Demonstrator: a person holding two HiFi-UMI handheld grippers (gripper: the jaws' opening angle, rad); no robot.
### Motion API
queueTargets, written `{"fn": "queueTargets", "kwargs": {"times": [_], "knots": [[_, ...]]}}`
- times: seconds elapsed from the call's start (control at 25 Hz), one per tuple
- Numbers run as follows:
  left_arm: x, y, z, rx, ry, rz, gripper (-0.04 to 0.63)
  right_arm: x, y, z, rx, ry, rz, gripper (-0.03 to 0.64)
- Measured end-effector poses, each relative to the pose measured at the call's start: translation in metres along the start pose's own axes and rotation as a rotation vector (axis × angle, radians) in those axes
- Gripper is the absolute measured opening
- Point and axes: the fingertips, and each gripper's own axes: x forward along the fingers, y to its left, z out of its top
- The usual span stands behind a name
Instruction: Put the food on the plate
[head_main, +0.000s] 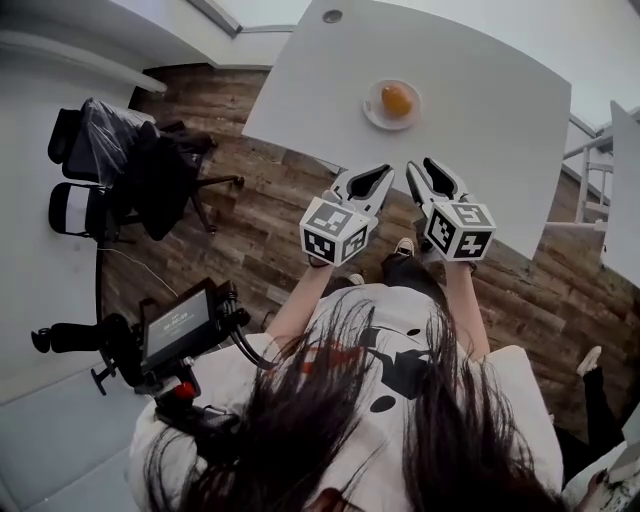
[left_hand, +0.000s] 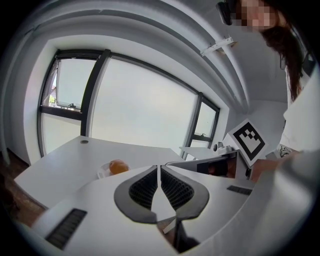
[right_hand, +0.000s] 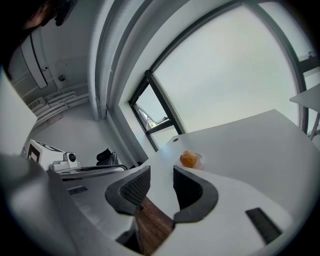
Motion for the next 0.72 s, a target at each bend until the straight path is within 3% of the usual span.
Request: {"fn": "queueTargets", "kwargs": {"times": [0.4, 0.72], "knots": [[-0.079, -0.011, -0.02, -0.008, -0.048, -0.026, 0.006, -0.031, 0.061, -0.021, -0.042, -0.045, -0.053, 0.152], [-0.162, -0.033, -0.065, -0.001, -0.038, -0.075, 0.006, -0.063, 0.125, -0.068, -0.013, -0.082, -0.088, 0.152]]}}
